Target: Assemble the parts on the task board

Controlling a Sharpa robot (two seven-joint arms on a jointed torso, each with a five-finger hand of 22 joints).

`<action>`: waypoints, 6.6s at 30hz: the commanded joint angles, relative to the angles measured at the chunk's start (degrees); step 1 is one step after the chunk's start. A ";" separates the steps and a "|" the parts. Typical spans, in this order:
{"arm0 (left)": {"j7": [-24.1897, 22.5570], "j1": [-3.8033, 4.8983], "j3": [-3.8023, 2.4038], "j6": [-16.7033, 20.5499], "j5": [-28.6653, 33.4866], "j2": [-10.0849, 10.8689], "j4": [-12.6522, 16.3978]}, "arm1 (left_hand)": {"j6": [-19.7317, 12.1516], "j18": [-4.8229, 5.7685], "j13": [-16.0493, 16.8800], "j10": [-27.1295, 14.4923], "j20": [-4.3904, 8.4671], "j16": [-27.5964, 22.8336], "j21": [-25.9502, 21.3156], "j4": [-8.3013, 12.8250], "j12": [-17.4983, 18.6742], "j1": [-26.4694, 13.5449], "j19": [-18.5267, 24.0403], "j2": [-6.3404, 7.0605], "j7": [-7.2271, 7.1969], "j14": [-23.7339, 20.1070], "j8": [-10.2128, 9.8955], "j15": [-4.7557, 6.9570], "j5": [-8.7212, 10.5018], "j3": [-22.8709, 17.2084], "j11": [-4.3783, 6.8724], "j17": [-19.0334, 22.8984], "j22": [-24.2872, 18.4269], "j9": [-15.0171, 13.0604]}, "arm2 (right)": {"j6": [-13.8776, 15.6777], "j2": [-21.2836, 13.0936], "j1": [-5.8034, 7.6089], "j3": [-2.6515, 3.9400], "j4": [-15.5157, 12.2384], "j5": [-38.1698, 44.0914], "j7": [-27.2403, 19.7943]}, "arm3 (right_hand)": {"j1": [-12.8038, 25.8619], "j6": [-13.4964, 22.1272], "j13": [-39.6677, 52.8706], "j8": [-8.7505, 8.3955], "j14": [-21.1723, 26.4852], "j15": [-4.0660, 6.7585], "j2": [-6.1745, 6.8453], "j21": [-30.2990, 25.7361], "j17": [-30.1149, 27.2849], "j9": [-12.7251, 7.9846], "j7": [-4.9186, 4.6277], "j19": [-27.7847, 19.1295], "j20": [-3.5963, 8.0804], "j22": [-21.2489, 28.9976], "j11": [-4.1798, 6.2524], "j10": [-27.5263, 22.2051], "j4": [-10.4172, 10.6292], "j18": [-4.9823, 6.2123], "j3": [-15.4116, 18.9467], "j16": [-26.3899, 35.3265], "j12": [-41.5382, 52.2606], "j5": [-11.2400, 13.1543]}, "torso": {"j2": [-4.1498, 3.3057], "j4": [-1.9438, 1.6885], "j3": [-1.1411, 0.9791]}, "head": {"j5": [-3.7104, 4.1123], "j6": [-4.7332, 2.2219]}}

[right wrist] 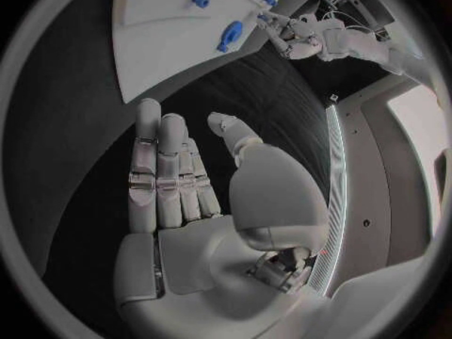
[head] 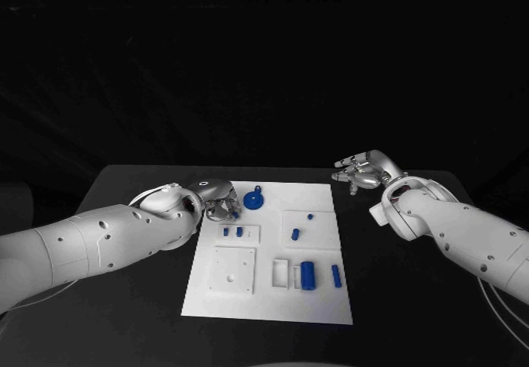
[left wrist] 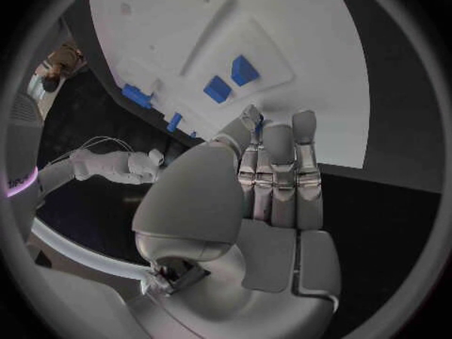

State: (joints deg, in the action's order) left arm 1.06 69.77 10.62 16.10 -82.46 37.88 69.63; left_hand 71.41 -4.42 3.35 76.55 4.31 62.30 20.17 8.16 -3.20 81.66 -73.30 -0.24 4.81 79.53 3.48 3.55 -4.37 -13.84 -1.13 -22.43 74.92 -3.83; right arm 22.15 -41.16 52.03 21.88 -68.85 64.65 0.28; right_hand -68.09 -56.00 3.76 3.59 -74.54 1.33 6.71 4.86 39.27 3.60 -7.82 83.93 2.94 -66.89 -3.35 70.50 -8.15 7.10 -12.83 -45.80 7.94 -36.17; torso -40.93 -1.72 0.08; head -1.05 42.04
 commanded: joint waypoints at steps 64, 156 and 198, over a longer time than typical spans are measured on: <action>0.57 -0.10 1.63 -3.50 -0.52 -1.13 -1.12 | -2.59 -0.50 0.08 -0.44 0.03 -0.83 0.66 0.51 -0.17 0.58 0.77 -0.33 0.46 -0.11 0.01 -0.28 0.08 0.03 -0.44 -0.06 1.16 0.18 | -0.31 -0.02 -0.03 0.03 -0.18 -0.02 -0.61 | 0.51 0.23 -0.08 -0.01 0.33 -0.05 0.19 -0.18 -0.35 0.07 -0.39 0.94 -0.39 0.41 -0.42 -0.13 -0.12 0.63 -0.33 -0.34 -0.21 -0.28 | 0.01 0.01 0.00 | 0.25 0.16; -17.85 3.62 -4.18 5.03 69.57 5.38 3.12 | -10.05 1.03 0.02 -9.43 -6.80 -58.51 -16.00 -1.28 -0.24 -3.13 10.94 2.10 2.78 -4.01 0.18 -7.11 0.92 2.48 -4.93 15.80 -40.79 0.22 | -11.95 3.31 -2.83 -5.18 -8.66 45.99 13.27 | -2.44 -9.55 -0.32 0.05 -6.00 0.58 3.40 11.17 0.68 0.27 1.55 2.24 0.24 0.05 -0.55 -0.96 -4.63 1.90 -17.05 -2.61 -4.44 18.82 | -0.06 -0.04 0.02 | 1.70 -1.13; -17.44 3.62 -4.18 4.53 69.64 4.88 2.68 | -9.65 1.09 0.02 -9.25 -6.62 -58.46 -15.78 -1.36 -0.25 -3.03 10.59 1.77 2.67 -3.59 0.20 -6.94 0.93 2.60 -4.82 15.50 -41.48 0.21 | -10.80 5.04 -2.84 -6.06 -7.38 47.82 14.39 | -3.61 -17.12 0.02 0.10 -6.70 2.58 -0.02 12.79 1.36 1.33 3.46 2.09 2.26 -0.49 2.39 8.22 -4.85 -0.30 -23.82 -2.05 -4.26 30.21 | -0.01 0.03 0.00 | 1.36 -0.77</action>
State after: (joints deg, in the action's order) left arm -15.85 73.31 6.50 21.47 -13.13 42.91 72.29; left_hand 61.71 -3.97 3.43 67.44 -2.34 3.95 4.19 6.79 -3.64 78.63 -62.16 2.18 7.56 75.55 3.72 -3.47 -3.59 -11.55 -5.94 -6.85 33.49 -3.60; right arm 11.10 -36.23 49.45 16.00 -76.19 111.29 14.09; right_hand -71.77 -72.72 3.78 3.42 -81.16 3.69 7.07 17.49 40.58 4.93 -4.45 83.94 4.82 -67.35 -0.90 78.37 -13.01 6.53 -36.46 -48.20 3.50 -5.97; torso -40.94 -1.69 0.11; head 0.31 41.24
